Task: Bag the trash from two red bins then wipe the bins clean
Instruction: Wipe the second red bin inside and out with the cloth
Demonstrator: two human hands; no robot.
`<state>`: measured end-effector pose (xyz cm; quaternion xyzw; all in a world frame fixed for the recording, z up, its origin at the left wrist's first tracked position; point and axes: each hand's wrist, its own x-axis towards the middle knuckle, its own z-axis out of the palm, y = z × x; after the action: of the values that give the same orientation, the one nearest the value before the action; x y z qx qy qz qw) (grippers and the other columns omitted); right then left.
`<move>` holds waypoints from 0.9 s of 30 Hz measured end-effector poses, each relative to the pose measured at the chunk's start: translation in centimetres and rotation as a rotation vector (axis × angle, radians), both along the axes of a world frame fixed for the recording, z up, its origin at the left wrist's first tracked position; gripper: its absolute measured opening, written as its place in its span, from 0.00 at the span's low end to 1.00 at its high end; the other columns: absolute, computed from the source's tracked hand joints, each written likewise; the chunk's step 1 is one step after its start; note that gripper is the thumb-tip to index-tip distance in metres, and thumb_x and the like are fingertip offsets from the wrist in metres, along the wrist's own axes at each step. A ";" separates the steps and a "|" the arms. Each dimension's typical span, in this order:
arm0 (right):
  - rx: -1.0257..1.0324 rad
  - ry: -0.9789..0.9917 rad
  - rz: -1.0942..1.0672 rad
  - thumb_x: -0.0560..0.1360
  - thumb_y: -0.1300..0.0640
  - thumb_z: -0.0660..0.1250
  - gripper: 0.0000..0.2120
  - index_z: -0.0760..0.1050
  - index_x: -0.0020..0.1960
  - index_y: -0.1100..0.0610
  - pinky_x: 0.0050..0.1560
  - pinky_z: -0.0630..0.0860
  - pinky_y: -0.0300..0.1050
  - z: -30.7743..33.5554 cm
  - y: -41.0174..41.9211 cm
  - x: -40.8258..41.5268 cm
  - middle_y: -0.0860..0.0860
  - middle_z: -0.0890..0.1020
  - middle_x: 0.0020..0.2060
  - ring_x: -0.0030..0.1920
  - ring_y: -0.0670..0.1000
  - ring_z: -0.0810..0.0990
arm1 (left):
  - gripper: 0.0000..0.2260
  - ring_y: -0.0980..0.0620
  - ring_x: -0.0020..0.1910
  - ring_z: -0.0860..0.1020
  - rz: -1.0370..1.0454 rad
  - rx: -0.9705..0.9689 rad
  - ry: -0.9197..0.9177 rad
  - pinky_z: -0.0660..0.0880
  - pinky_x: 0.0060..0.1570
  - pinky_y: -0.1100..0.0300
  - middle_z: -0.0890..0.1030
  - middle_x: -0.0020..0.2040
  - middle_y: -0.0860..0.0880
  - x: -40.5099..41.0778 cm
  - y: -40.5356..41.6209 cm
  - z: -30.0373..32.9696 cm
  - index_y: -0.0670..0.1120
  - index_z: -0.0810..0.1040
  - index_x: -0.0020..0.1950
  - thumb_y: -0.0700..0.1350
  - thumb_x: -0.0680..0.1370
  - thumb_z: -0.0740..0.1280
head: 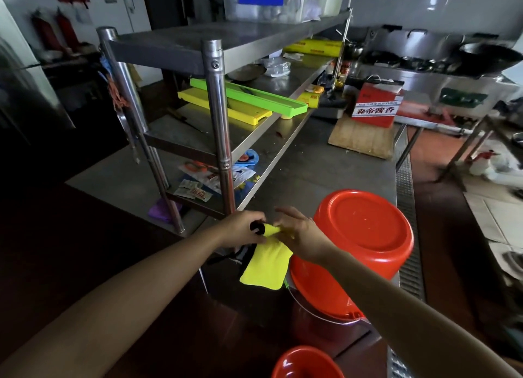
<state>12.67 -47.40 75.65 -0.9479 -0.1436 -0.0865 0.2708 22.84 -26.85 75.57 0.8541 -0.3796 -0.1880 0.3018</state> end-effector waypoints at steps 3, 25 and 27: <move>-0.057 0.023 -0.013 0.78 0.60 0.69 0.10 0.79 0.59 0.55 0.59 0.75 0.59 -0.8 -1.1 -0.3 0.51 0.76 0.66 0.62 0.54 0.78 | 0.16 0.65 0.44 0.79 -0.012 0.092 0.041 0.79 0.48 0.55 0.81 0.45 0.61 0.2 0.4 -0.4 0.59 0.77 0.50 0.55 0.66 0.76; -0.223 0.248 -0.179 0.79 0.45 0.66 0.11 0.69 0.57 0.47 0.61 0.73 0.55 -3.1 0.8 1.9 0.46 0.81 0.43 0.44 0.52 0.80 | 0.15 0.57 0.48 0.80 0.089 0.038 -0.009 0.78 0.47 0.60 0.80 0.46 0.56 -1.7 -1.5 -3.0 0.51 0.74 0.59 0.50 0.75 0.71; -0.254 0.299 -0.193 0.78 0.42 0.66 0.18 0.67 0.65 0.45 0.61 0.73 0.55 -4.4 1.1 2.1 0.48 0.84 0.50 0.51 0.54 0.82 | 0.09 0.52 0.47 0.80 0.091 0.051 -0.072 0.78 0.46 0.57 0.79 0.45 0.53 -1.6 -1.4 -4.2 0.46 0.77 0.55 0.43 0.76 0.69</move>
<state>14.73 -46.25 71.28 -0.9860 -0.0201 0.0481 0.1581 21.24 -28.29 71.34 0.8842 -0.3461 -0.1527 0.2742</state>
